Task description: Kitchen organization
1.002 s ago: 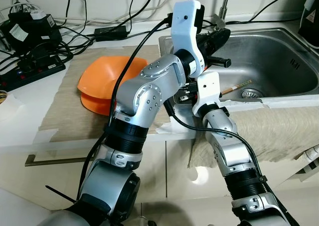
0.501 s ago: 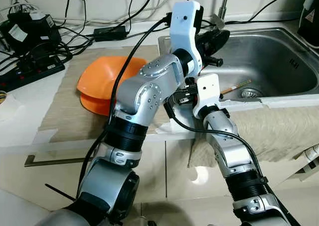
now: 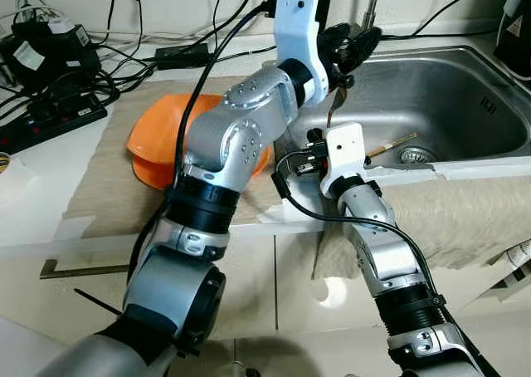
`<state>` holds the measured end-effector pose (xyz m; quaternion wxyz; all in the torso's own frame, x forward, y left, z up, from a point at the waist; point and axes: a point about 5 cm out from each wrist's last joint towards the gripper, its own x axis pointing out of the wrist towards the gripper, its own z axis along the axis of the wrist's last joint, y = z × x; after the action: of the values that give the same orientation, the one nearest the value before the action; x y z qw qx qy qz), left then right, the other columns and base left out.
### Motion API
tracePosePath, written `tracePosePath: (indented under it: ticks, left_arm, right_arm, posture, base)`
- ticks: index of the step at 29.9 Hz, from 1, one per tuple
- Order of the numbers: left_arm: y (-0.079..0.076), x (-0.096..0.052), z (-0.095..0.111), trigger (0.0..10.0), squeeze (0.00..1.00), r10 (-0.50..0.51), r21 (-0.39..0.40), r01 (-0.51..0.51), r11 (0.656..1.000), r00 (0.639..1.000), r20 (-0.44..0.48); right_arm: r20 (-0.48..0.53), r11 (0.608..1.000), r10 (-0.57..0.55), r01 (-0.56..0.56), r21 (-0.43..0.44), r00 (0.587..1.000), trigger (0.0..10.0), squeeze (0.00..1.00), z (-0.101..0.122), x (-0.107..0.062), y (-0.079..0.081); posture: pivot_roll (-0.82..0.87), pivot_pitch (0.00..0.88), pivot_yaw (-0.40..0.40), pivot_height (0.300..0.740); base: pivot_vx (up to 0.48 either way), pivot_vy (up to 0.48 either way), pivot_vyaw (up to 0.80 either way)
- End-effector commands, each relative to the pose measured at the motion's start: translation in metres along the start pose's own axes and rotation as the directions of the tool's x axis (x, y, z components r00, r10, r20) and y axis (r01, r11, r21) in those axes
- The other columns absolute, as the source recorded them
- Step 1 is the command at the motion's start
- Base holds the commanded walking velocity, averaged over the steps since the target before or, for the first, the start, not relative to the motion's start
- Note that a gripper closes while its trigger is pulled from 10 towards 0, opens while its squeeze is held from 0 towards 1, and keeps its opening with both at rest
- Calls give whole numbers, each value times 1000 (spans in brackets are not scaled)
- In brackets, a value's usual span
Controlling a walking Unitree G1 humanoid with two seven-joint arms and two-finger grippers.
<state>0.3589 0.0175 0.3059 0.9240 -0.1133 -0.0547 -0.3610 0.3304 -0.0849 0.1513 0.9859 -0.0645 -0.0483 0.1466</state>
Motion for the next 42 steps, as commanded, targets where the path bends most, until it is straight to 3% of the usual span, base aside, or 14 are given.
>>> tracePosePath:
  ticks: [1,16,21,24,27,33,36,37,38,42]
  left_arm:
    - [7,1,13,10000,1000,20,25,-21,999,999,34]
    - [51,-10,54,10000,1000,147,63,-157,986,980,134]
    - [60,-14,55,10000,1000,168,66,-177,982,978,126]
    - [60,-16,42,10000,1000,164,72,-170,983,983,84]
    - [56,-16,15,10000,1000,139,102,-137,985,990,-6]
    - [49,-17,0,10000,1000,110,69,-106,992,993,-42]
    - [48,-18,-5,10000,1000,100,54,-97,994,993,-55]
    - [47,-19,-8,10000,745,93,46,-90,995,994,-64]
    - [45,-20,-13,10000,0,86,35,-83,996,993,-75]
    - [48,-26,-24,10000,0,99,30,-96,995,990,-102]
  right_arm:
    - [15,1000,-3,3,1,1000,0,0,4,-1,0]
    - [9,1000,-12,12,-5,1000,0,0,3,-1,-4]
    - [13,1000,-25,25,-12,1000,0,0,4,0,-9]
    - [26,999,-41,41,-16,999,0,0,9,2,-15]
    - [60,995,-94,96,-31,994,0,0,22,9,-37]
    - [65,979,-196,198,-42,979,0,0,29,12,-76]
    - [67,972,-223,227,-58,973,0,0,31,12,-87]
    - [62,967,-243,247,-59,968,0,0,30,11,-94]
    - [55,960,-269,273,-70,961,0,0,30,11,-104]
    - [15,917,-379,378,-130,925,0,0,25,4,-143]
  posture:
    - [-38,0,96,740]
    - [-36,0,93,740]
    - [-35,0,92,740]
    - [-34,0,92,740]
    - [-32,0,88,740]
    - [-35,0,87,740]
    - [-35,0,87,740]
    - [-37,0,88,740]
    - [-38,0,87,740]
    - [-39,0,90,740]
  base:
    - [0,0,0]
    - [0,0,0]
    - [0,0,0]
    - [0,0,0]
    - [0,0,0]
    - [0,0,0]
    - [0,0,0]
    - [0,0,0]
    - [0,0,0]
    - [0,0,0]
